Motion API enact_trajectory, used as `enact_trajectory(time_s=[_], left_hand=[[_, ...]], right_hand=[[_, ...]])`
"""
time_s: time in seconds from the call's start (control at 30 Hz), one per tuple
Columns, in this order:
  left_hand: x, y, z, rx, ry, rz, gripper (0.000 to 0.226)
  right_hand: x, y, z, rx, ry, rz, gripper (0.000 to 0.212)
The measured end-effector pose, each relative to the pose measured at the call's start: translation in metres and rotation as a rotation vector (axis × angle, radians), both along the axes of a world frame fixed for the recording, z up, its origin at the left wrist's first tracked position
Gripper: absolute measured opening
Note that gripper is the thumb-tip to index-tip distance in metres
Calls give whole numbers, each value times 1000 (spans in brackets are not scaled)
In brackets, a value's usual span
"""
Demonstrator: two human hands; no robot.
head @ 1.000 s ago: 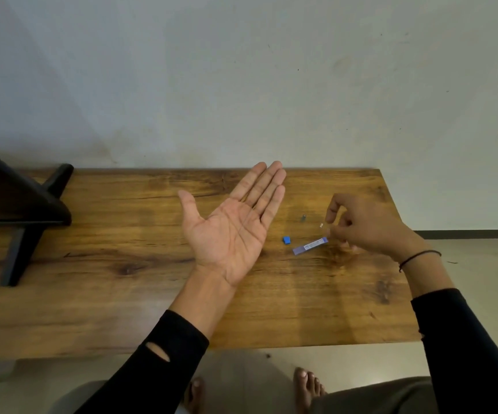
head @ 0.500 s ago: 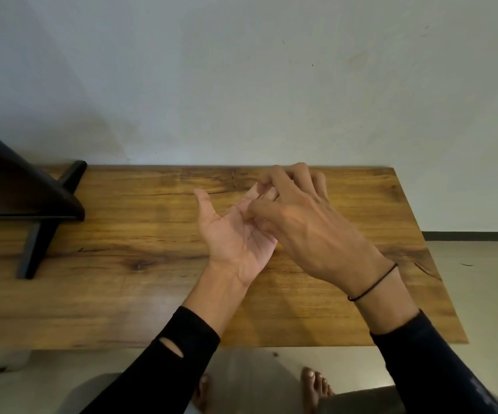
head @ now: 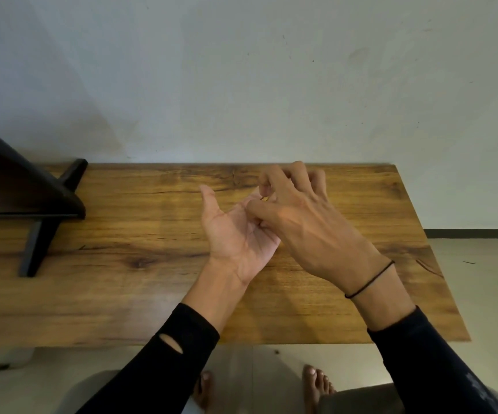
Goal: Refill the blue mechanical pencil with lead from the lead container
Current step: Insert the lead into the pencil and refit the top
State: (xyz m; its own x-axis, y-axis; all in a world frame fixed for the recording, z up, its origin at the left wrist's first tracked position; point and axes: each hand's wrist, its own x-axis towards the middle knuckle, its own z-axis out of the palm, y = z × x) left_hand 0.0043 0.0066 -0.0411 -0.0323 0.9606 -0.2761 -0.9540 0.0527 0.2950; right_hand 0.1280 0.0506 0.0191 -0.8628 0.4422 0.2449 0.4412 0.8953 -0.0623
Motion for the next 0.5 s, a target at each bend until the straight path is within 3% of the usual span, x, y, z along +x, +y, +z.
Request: enact_trajectory(time_s=[0.1,0.17,0.2,0.3,0.37,0.43,0.5], left_hand=[[0,0,8,-41,52,34,114],[-5,5,14,-125,267,89,97],[-10,8,15,-213,522,116,81],[-22,11,7,-399,1611,81,35],[-21,7,-6,-402,2141,-81,40],[-15,5,-14,-439,2336,-185,46],[-13,4,-18,-484,2369,-173,42]], right_hand=[[0,3,1,-120,144,-34,19],[5,12,3,-288,338,-84,15],[8,19,4,-367,447,-103,13],[18,37,2,-633,812,-152,8],[23,45,-3,-815,1038,-174,5],[26,50,-8,-924,1153,-186,5],[28,51,-10,-1029,1201,-186,5]])
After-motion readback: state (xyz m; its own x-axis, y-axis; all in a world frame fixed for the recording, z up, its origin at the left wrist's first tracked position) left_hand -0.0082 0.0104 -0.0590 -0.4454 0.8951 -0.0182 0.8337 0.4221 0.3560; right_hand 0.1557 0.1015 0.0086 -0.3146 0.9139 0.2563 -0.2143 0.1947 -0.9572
